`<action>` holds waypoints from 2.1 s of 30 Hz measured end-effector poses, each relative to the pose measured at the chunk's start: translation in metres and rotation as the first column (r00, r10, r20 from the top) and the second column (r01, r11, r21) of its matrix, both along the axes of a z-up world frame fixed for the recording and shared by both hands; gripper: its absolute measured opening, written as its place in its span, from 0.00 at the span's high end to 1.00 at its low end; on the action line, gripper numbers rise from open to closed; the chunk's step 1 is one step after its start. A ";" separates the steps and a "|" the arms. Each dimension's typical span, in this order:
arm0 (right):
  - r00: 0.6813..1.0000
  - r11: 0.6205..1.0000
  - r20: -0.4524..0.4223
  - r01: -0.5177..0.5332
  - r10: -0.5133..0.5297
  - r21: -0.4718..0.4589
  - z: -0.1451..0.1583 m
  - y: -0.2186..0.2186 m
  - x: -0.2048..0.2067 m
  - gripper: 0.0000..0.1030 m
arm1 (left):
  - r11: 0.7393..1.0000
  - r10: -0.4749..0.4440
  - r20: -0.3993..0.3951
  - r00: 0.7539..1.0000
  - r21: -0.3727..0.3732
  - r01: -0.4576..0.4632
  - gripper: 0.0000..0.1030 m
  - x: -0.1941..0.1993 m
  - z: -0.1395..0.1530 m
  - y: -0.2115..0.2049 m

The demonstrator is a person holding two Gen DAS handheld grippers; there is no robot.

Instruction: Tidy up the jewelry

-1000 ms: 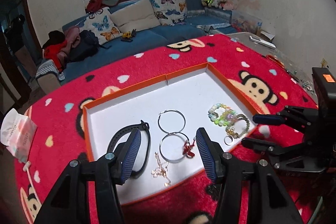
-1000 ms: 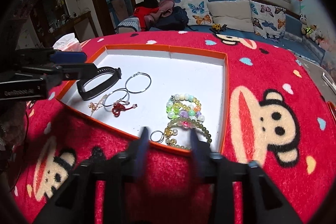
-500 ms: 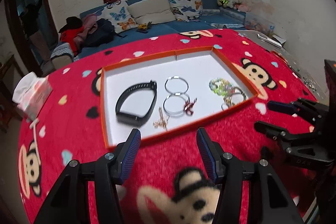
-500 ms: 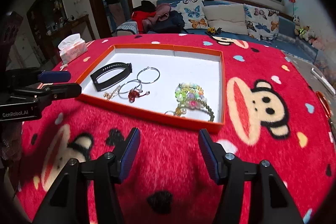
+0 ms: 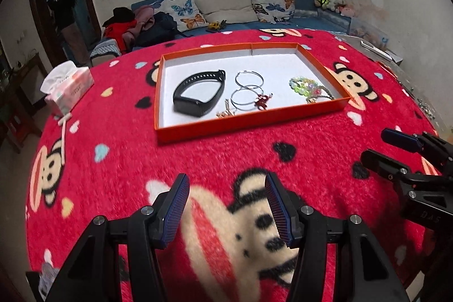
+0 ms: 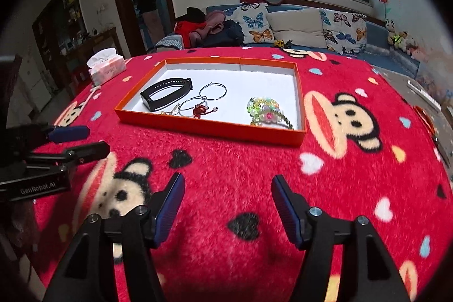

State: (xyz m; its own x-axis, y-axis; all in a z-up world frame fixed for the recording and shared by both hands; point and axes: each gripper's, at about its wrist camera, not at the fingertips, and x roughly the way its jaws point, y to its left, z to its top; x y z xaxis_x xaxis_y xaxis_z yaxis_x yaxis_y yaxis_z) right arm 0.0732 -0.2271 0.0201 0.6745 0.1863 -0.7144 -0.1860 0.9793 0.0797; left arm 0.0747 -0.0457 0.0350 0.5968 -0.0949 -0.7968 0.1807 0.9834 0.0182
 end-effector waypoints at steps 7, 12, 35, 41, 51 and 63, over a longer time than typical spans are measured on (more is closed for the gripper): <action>1.000 1.000 0.008 0.021 -0.021 0.001 -0.002 -0.002 -0.016 0.32 | 1.000 -0.009 0.014 1.000 0.008 0.009 0.42 -0.017 0.001 -0.007; 1.000 1.000 0.001 0.027 -0.027 0.000 -0.005 -0.005 -0.021 0.32 | 1.000 -0.005 0.010 1.000 0.004 0.005 0.42 -0.024 -0.002 -0.009; 1.000 0.999 -0.002 0.014 -0.014 -0.035 -0.013 -0.002 -0.035 0.32 | 0.999 0.012 -0.014 1.000 0.031 -0.011 0.42 -0.038 -0.015 -0.012; 1.000 0.999 -0.004 0.020 -0.020 -0.039 -0.014 -0.003 -0.035 0.32 | 0.999 0.018 -0.020 1.000 0.033 -0.017 0.42 -0.040 -0.019 -0.010; 1.000 0.999 -0.007 0.025 -0.025 -0.042 -0.015 -0.006 -0.036 0.32 | 0.999 0.025 -0.031 0.999 0.041 -0.024 0.42 -0.043 -0.024 -0.011; 1.000 0.999 -0.010 0.023 -0.024 -0.038 -0.017 -0.006 -0.038 0.32 | 0.999 0.017 -0.010 1.000 0.046 -0.016 0.42 -0.045 -0.022 -0.017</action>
